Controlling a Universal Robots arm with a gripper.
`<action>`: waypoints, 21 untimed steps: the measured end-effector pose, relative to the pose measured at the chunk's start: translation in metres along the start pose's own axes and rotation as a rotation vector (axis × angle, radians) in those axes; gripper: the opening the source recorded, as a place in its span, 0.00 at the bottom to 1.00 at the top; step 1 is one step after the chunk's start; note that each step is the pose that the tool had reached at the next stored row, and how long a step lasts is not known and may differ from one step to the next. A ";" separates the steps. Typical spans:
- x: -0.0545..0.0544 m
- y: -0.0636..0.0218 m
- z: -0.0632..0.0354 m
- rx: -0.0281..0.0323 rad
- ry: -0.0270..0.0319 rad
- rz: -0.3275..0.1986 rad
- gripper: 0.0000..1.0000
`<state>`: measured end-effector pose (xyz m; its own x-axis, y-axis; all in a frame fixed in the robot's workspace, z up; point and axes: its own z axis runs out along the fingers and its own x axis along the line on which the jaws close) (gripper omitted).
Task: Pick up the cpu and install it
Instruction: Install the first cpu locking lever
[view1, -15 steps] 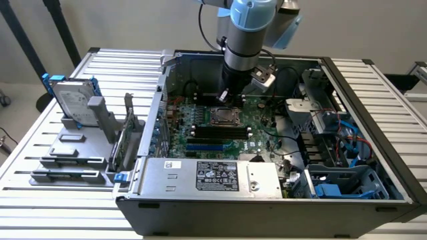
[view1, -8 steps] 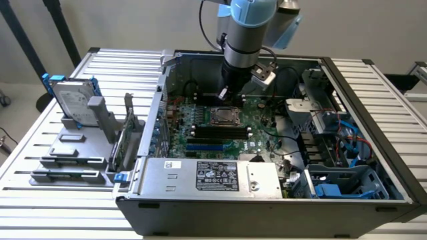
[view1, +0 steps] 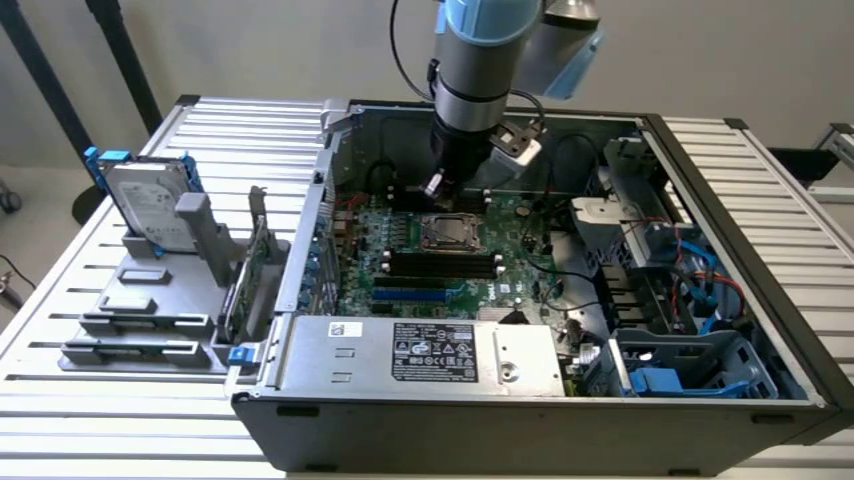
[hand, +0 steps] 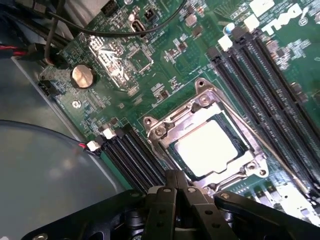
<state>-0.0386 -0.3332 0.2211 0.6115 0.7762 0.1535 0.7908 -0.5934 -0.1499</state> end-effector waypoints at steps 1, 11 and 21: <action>-0.002 0.0008 -0.0035 0.0000 -0.0001 0.000 0.11; -0.027 0.0045 -0.0221 0.0000 0.0000 0.000 0.11; -0.054 0.0049 -0.0330 0.0000 0.0000 0.000 0.11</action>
<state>-0.0668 -0.3848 0.2443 0.6116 0.7762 0.1535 0.7908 -0.5935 -0.1498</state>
